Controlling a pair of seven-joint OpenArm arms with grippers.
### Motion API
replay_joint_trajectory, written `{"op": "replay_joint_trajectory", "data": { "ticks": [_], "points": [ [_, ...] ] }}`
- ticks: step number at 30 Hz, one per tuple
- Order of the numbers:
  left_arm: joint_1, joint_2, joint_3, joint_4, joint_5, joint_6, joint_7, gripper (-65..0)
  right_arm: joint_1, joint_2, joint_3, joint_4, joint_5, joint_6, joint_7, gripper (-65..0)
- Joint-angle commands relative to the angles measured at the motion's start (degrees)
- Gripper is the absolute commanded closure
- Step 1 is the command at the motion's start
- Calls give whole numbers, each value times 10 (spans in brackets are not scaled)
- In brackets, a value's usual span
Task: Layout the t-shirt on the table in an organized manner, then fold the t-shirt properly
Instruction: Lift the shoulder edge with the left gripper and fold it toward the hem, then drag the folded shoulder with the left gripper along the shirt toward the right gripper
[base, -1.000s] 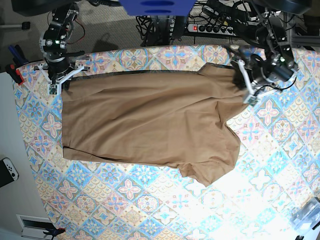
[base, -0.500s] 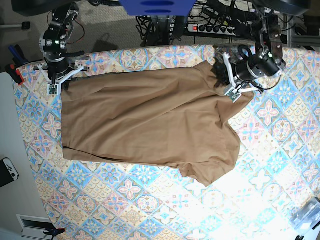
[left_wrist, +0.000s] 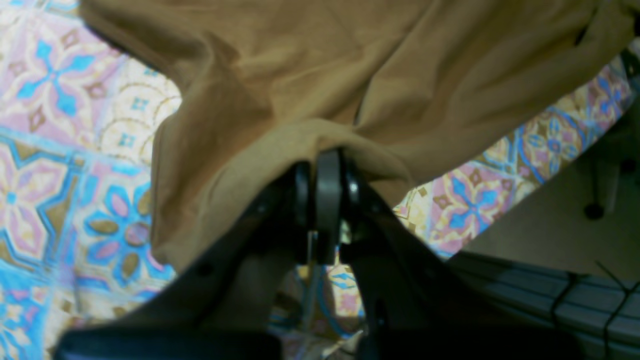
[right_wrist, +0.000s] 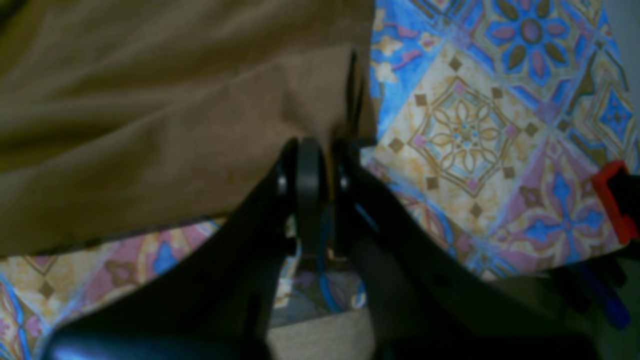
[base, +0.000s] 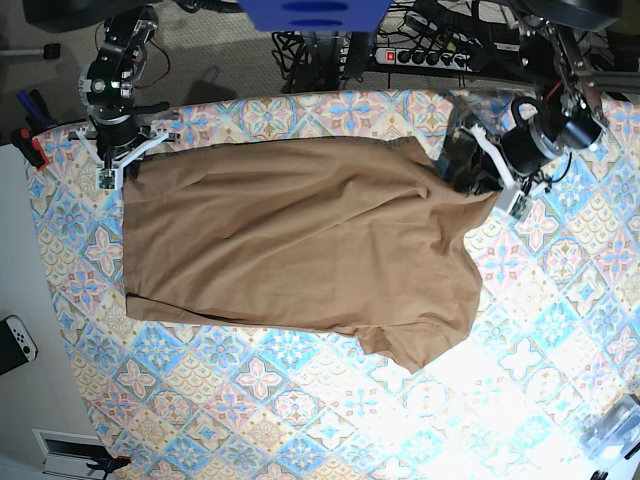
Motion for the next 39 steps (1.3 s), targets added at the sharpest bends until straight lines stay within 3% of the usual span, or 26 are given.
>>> {"op": "replay_joint_trajectory", "data": {
  "ticks": [1,7,21,28,37,39],
  "points": [
    [-11,-5,-1,6,-10,3,-5,0,2,6,1,9,3,0,13,0],
    [-60,14,-4,-49,19,3,36,0,2,6,-9,8,3,2,16,0],
    [-94,11,-44,-143,34,3,38,0,3,8,-28,8,3,2,42,0],
    [-100,10,-46,-142,34,3,38,0,69,9,-27,7,3,2,44,0],
    [-125,10,-46,-144,35,3,39,0,71,9,-26,7,3,2,45,0],
    [-126,10,-47,-144,45,17,39,0,71,9,-26,7,3,2,45,0]
  ]
}}
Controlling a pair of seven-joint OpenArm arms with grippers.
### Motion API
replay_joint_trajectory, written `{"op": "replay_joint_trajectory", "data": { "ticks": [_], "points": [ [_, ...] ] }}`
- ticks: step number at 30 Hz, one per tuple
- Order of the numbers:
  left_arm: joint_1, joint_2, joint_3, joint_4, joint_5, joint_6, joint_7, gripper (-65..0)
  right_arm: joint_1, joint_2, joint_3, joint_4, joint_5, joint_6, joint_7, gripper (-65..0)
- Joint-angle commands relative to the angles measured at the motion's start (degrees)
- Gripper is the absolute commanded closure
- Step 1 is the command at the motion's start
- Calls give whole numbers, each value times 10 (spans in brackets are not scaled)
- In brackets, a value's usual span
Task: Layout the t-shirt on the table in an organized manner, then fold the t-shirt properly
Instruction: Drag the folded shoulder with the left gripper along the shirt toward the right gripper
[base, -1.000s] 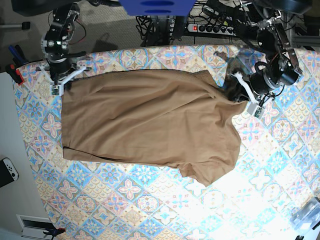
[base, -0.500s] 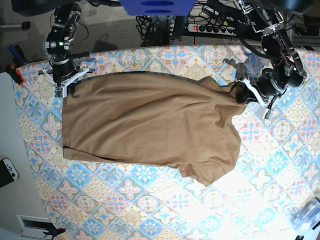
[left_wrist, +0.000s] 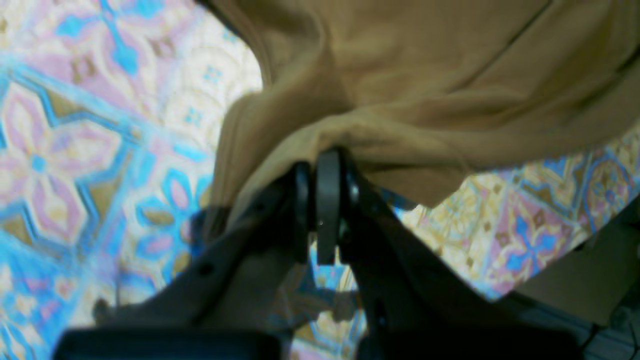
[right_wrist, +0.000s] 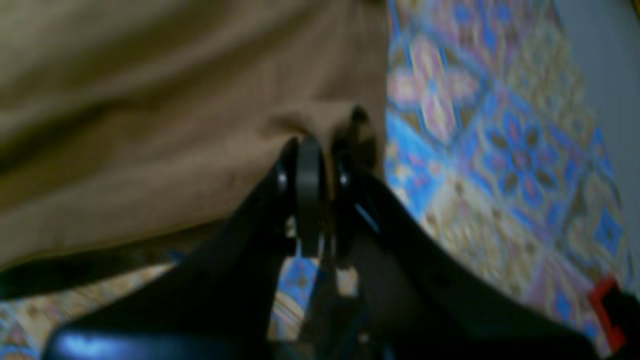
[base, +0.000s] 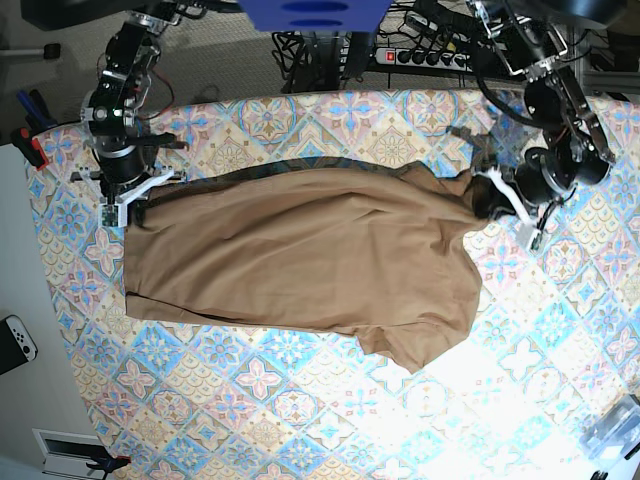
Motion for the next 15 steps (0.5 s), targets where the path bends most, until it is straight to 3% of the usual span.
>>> {"op": "replay_joint_trajectory", "data": {
  "ticks": [1,10,15],
  "points": [
    [-9,-8,-1,8,9,12,-9,0,0,4,2,10,3,-2,11,0],
    [-74,-4,1,-9,90,21,32,0,0,4,2,-48,3,-2,12,0],
    [-92,-6,1,-53,99,20,31,0,0,4,2,-61,3,-2,30,0]
  ]
}}
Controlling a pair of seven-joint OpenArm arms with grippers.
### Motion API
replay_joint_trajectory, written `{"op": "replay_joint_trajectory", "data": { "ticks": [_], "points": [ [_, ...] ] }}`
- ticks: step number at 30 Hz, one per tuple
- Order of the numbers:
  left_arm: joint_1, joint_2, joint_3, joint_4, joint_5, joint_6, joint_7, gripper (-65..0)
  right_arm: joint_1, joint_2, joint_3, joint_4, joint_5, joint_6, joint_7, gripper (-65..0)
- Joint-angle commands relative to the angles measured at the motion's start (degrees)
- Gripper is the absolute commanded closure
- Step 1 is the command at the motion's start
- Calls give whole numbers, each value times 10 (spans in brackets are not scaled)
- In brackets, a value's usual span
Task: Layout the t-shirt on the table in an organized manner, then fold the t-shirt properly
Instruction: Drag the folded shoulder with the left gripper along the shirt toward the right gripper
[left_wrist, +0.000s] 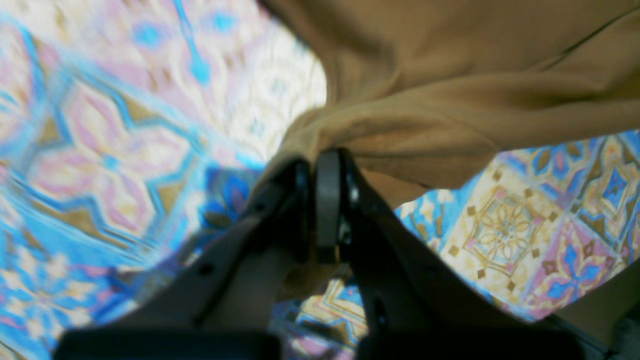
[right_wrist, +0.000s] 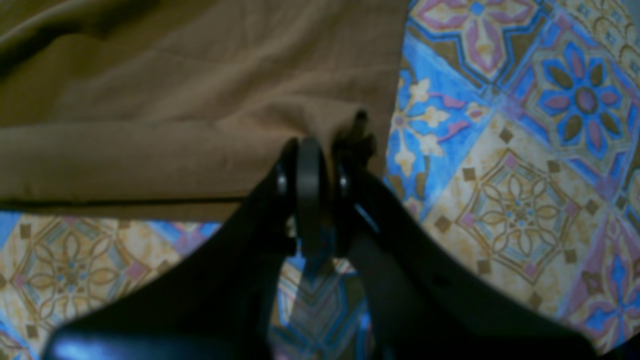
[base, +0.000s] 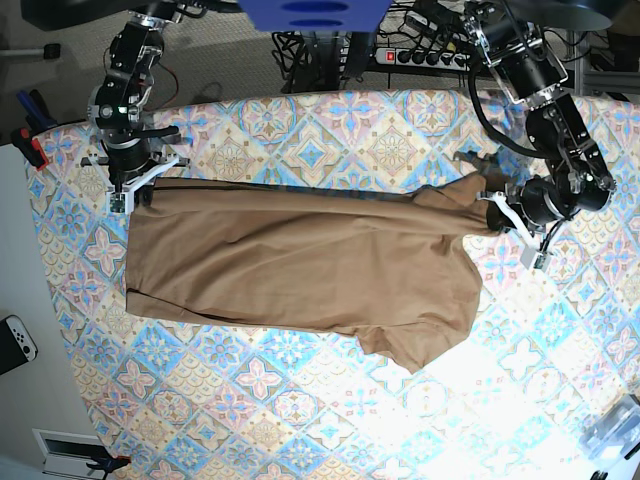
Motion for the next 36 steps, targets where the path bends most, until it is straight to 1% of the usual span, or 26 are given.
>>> {"op": "replay_joint_trajectory", "data": {
  "ticks": [1,4,7,10,12,16,18,20,25,28,34,36],
  "points": [
    [-15,-10,-2,4,-8,1,-13,0,4,4,2,9,3,-2,23,0],
    [-15,-10,-2,4,-8,1,-13,0,4,4,2,9,3,-2,29,0],
    [-29,-11,14,4,-7,1,-13,0,4,4,2,8,3,-2,30,0],
    [-41,-9,22,4,15,1,-13,0,4,4,2,8,3,-2,31,0],
    [-55,-8,40,4,34,1,-13,0,7,5,7,8,3,-2,31,0],
    [-70,-6,61,3,56,1,-13,0,68,6,18,8,3,-2,28,0],
    [-75,-6,62,2,56,1,-13,0,81,22,19,3,3,-2,27,0],
    [-76,-6,61,2,56,1,-13,0,83,30,16,-7,3,-2,27,0],
    [-84,-9,62,-20,58,1,-13,0,84,32,16,-40,3,-2,28,0],
    [-90,-7,63,-40,83,1,-15,0,84,32,17,-64,3,-2,32,0],
    [-100,-9,63,-80,93,1,-64,0,86,33,18,-77,3,-2,32,0],
    [-101,-10,63,-100,93,1,-80,0,104,33,16,-77,3,-2,32,0]
  ]
}}
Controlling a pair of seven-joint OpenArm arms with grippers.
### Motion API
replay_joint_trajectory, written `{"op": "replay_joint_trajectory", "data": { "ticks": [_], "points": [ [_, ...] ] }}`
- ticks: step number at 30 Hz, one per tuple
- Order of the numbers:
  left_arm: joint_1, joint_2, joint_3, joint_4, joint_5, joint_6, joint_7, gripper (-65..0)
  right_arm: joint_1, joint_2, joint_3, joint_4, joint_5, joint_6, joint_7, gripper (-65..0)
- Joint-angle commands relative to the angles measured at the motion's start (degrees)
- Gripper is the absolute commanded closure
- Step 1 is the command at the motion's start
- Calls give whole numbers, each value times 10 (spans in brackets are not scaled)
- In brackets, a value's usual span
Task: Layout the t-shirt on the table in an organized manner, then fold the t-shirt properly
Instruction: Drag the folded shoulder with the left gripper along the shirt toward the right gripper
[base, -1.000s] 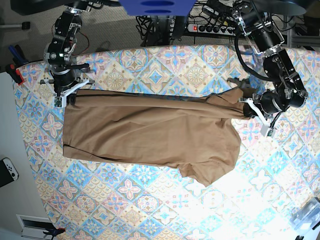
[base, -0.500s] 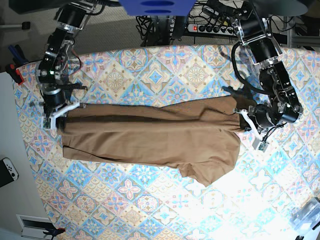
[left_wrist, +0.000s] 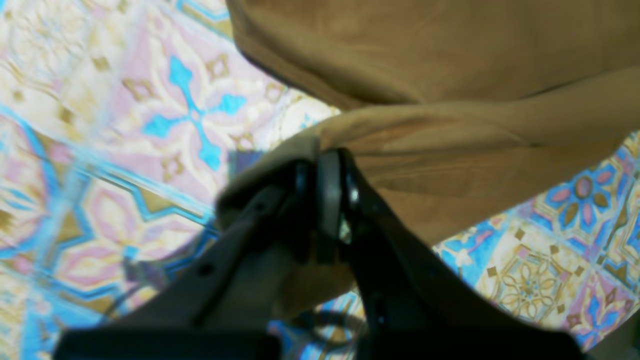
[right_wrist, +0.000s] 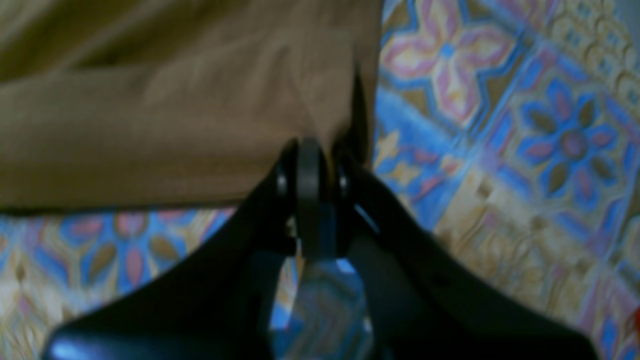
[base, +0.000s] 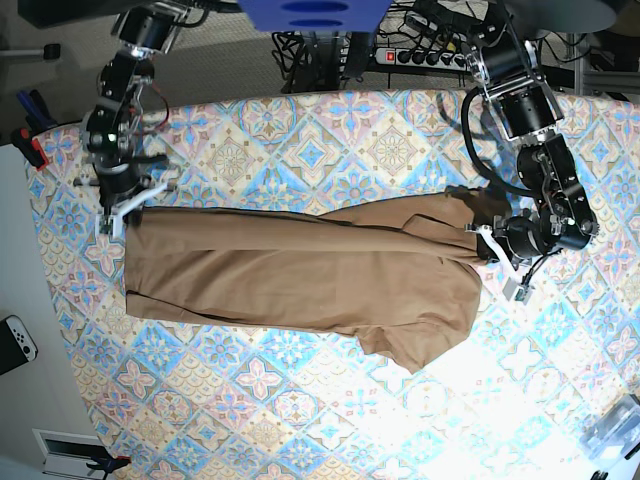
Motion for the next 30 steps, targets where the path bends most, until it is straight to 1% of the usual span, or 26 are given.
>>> {"op": "replay_joint_trajectory", "data": {
  "ticks": [1,2,5,8,13,18,23,24,25,26,28,30],
  "points": [
    [-13,-8,-1,4,-5,1,-18,0,26,8,1,12,4,-3,20,0],
    [-13,-8,-1,-1,-5,1,-24,0,35,8,1,12,4,-3,20,0],
    [-13,-7,1,-2,-4,1,-29,0,45,22,-1,2,4,-2,20,0],
    [-13,-8,19,-2,-4,1,-29,0,46,23,-1,-24,4,-2,20,0],
    [-13,-8,20,-2,-3,1,-30,0,46,23,1,-45,4,-2,21,0],
    [-12,-4,20,-2,32,1,-30,0,46,23,3,-83,4,-2,21,0],
    [-11,7,18,-2,44,1,-27,0,47,23,3,-92,4,-3,20,0],
    [-10,7,17,-2,44,1,-27,0,47,23,3,-91,4,-3,20,-25],
    [-10,7,17,-2,44,1,-26,0,47,23,3,-90,4,-3,20,-76],
    [-10,7,18,-2,43,1,-26,-47,46,23,3,-90,4,-3,20,-120],
    [-7,7,19,-2,38,1,-26,-172,46,23,3,-77,4,-3,20,-224],
    [3,7,19,2,38,1,-27,-271,46,23,3,-53,4,-3,21,-311]
  ]
}}
